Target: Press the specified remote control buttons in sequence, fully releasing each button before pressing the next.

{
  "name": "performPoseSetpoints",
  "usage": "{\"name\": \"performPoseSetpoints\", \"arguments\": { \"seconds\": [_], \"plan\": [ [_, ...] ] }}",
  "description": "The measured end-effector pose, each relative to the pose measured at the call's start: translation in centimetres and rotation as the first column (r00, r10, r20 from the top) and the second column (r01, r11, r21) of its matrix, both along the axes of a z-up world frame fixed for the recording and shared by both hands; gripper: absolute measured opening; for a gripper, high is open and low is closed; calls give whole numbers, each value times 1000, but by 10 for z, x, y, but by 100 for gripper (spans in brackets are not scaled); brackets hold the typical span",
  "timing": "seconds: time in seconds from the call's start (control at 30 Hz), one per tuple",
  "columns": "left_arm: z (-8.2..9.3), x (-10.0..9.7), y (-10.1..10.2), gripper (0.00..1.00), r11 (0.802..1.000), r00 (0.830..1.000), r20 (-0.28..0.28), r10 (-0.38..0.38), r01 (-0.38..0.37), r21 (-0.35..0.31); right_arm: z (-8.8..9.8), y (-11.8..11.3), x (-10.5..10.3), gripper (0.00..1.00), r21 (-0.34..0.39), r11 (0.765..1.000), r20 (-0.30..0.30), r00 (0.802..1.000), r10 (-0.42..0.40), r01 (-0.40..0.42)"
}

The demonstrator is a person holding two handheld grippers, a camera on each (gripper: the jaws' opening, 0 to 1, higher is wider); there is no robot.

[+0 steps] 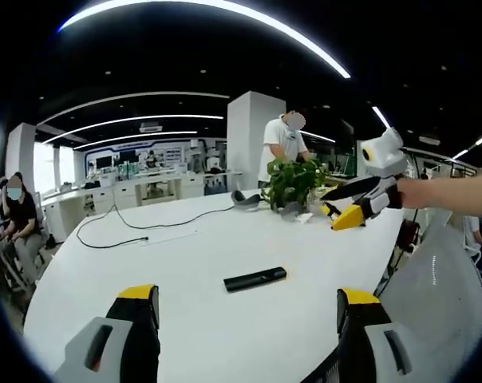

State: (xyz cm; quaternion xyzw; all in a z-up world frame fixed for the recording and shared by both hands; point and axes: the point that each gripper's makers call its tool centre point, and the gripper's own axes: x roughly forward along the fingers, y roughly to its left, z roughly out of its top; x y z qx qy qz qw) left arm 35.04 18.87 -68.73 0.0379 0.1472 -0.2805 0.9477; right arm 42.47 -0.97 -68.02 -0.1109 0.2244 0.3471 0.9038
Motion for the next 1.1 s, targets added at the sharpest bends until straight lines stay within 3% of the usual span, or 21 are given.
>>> {"name": "performPoseSetpoints", "arguments": {
  "seconds": [0.5, 0.97, 1.1],
  "plan": [
    [-1, -1, -4, 96, 999, 1000, 1, -20, 20, 26, 18, -25, -32, 100, 62, 992, 72, 991, -113, 108],
    [-1, -2, -6, 96, 999, 1000, -3, -29, 29, 40, -10, -45, -51, 100, 59, 981, 12, 983, -185, 184],
    [-2, -2, -5, 96, 999, 1000, -5, -25, 25, 41, -9, -45, -51, 100, 22, 985, 40, 984, -174, 173]
  ]
}}
